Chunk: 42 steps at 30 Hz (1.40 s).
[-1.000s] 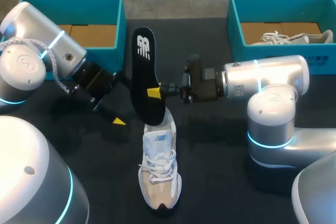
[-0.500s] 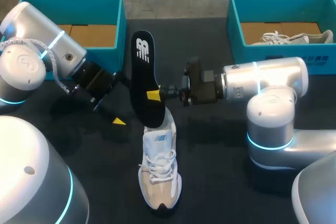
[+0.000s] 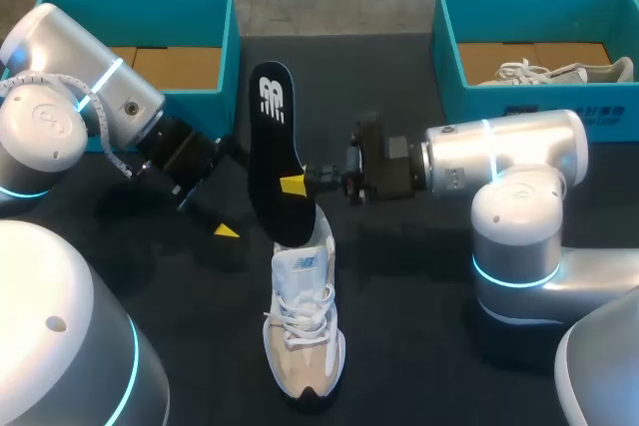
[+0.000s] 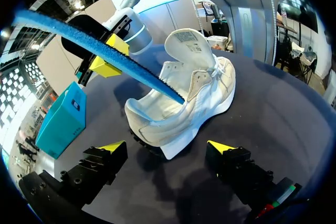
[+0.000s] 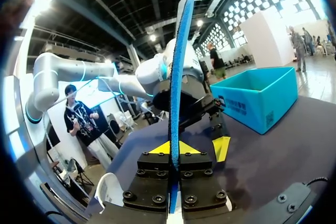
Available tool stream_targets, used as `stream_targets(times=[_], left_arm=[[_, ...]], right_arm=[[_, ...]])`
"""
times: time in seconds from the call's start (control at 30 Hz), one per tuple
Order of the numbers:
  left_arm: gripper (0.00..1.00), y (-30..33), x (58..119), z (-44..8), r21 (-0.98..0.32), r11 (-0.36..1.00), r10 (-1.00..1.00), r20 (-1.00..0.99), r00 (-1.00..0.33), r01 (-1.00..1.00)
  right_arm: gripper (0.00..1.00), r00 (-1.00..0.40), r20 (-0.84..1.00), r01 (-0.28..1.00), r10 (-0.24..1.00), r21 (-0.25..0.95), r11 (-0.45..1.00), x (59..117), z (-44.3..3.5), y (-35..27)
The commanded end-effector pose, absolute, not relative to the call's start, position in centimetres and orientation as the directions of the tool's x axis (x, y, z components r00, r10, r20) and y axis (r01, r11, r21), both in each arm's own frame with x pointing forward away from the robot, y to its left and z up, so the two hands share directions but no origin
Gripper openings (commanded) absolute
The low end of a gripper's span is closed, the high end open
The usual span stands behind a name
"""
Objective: Take the shoe out of the shoebox, open the shoe tongue, remove and reinsert the insole, then place the shoe into the shoebox
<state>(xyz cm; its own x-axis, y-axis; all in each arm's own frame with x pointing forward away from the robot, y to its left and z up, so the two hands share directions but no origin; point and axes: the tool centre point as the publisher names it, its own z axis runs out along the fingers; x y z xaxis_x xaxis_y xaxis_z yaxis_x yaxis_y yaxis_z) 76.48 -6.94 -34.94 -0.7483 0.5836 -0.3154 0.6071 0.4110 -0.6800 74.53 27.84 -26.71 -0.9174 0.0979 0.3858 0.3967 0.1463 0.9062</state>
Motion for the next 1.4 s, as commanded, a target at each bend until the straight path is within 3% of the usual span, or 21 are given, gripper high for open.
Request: stream_targets(times=[0.03,1.4], left_arm=[[1.00,-6.9,76.5,-35.0,-0.679,0.411,0.585,-0.316,-0.747,0.608],[1.00,-6.9,76.5,-35.0,-0.679,0.411,0.585,-0.316,-0.747,0.608]], right_arm=[[0.00,-0.918,0.386,0.397,0.096,0.906,0.150,74.6,-26.7,27.9],[0.00,-0.909,0.398,0.413,0.123,0.898,0.151,75.0,-27.0,26.1]])
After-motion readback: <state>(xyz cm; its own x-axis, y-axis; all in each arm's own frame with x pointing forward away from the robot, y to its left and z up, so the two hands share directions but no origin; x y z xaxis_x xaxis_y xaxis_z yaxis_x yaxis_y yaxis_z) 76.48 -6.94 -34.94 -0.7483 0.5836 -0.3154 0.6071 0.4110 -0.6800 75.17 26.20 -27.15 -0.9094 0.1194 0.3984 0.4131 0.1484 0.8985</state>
